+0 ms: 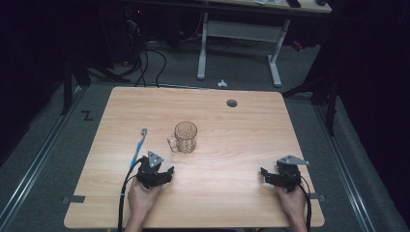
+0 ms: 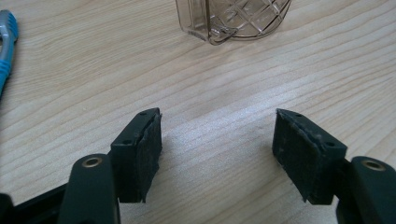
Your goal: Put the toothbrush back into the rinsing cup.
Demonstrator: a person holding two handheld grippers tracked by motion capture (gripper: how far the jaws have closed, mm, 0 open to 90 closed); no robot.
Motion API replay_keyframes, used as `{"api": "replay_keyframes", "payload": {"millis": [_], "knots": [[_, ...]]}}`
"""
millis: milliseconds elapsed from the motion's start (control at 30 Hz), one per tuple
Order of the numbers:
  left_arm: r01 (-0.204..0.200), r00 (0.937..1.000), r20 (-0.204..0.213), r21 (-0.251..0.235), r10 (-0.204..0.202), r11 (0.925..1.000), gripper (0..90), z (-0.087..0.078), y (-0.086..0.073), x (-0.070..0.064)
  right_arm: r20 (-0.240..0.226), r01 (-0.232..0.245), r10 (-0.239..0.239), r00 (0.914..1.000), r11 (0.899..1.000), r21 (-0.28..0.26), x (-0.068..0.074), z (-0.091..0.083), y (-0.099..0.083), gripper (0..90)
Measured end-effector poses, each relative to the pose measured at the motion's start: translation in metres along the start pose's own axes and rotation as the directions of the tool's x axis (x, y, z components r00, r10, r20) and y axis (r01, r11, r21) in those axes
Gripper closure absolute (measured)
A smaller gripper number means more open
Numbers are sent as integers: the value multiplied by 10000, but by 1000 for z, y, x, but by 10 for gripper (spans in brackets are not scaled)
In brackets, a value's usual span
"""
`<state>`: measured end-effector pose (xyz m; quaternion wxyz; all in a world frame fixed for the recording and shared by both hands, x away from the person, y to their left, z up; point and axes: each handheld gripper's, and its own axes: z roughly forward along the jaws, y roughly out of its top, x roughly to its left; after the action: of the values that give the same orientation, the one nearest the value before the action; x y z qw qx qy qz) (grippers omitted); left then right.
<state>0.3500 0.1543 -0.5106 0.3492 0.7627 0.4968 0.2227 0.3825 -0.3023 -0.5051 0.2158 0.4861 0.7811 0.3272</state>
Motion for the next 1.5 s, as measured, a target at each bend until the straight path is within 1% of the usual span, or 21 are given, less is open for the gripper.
{"api": "replay_keyframes", "payload": {"millis": [67,100,133,233,633,767,833,900,933,967,1000,1133,1233,1367,1500], "knots": [[-32,10000,36,26,32,10000,321,0,0,0,0,3,-3,10000,10000,-1,0,0,0,245],[8,10000,-35,66,-8,10000,308,1,0,0,-1,-7,7,10000,10000,-2,0,0,0,245],[53,10000,-50,89,-53,9999,278,1,0,0,1,3,-3,10000,10000,-1,0,0,0,245],[160,9997,-172,160,-157,9997,228,2,1,1,1,0,0,10000,10000,0,0,0,0,245],[169,9997,-160,175,-166,9997,220,2,1,1,-1,1,-1,10000,10000,-1,0,0,0,245],[203,9997,-124,248,-199,9995,182,2,1,0,5,-1,1,10000,10000,-6,0,0,0,244],[118,9999,-43,266,-117,9996,168,2,1,1,5,-1,1,10000,10000,-5,0,0,0,244],[96,10000,-9,278,-96,9996,167,1,0,1,7,-2,2,10000,10000,-5,0,0,0,244],[158,9998,-85,261,-156,9995,173,0,0,1,-1,9,-9,10000,10000,-12,0,0,0,244],[158,9998,-92,195,-156,9997,193,-1,-1,0,-7,8,-8,10000,10000,-6,0,0,0,244],[138,9999,-76,228,-136,9996,215,-2,-1,-1,1,0,0,10000,10000,3,0,0,0,244],[146,9999,-47,185,-145,9997,255,-4,-2,0,6,-1,1,10000,10000,-5,0,0,0,243],[266,9996,19,66,-266,9996,266,-7,-4,0,1,5,-5,10000,10000,-14,0,0,0,244],[199,9998,20,-64,-198,9998,268,-12,-8,-4,7,10,-10,10000,10000,-14,0,0,0,243],[355,9994,11,-253,-355,9990,271,-17,-12,-4,68,-69,69,10000,10000,-5,0,0,0,243]]}}
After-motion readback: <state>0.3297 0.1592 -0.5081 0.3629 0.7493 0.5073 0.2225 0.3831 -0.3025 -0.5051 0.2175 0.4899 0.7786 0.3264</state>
